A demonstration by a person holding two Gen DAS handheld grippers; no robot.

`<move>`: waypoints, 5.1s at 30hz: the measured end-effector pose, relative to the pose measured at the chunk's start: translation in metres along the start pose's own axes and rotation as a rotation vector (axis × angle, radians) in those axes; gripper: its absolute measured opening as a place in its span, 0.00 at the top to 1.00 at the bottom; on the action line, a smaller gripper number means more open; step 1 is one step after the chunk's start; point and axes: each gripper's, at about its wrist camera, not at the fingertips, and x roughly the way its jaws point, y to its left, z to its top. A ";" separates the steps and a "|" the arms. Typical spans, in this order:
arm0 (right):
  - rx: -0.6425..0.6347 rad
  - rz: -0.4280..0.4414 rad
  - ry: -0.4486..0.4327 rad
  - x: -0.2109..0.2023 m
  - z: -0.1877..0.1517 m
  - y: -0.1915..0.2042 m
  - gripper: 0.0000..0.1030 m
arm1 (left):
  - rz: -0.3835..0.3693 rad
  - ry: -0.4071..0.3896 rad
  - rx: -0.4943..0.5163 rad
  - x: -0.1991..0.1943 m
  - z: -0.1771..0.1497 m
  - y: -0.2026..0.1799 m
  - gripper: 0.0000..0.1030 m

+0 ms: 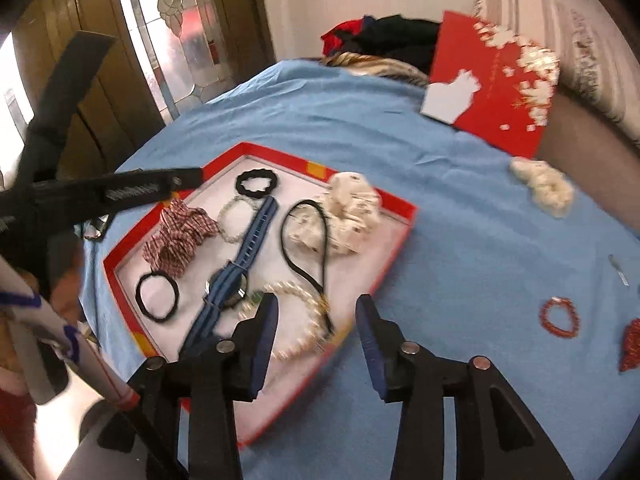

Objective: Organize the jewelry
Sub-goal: 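Move both open tools back over the red bracelet and polka-dot scrunchie, then grasp the red bead bracelet with left tool while right tool grasps the red polka-dot scrunchie, then carry the bracelet and scrunchie into the tray and open both tools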

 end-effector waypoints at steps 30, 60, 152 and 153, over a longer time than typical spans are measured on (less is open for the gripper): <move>0.405 -0.310 -0.083 -0.128 -0.164 -0.146 0.47 | -0.043 -0.028 0.032 -0.120 -0.165 -0.180 0.46; 0.528 -0.324 -0.033 -0.120 -0.191 -0.177 0.46 | -0.039 0.020 0.093 -0.111 -0.175 -0.195 0.46; 0.525 -0.348 -0.055 -0.088 -0.098 -0.359 0.90 | -0.415 0.148 0.212 0.032 -0.024 -0.306 0.93; 0.510 -0.338 -0.066 -0.095 -0.095 -0.349 0.90 | -0.415 0.133 0.204 0.020 -0.023 -0.295 0.93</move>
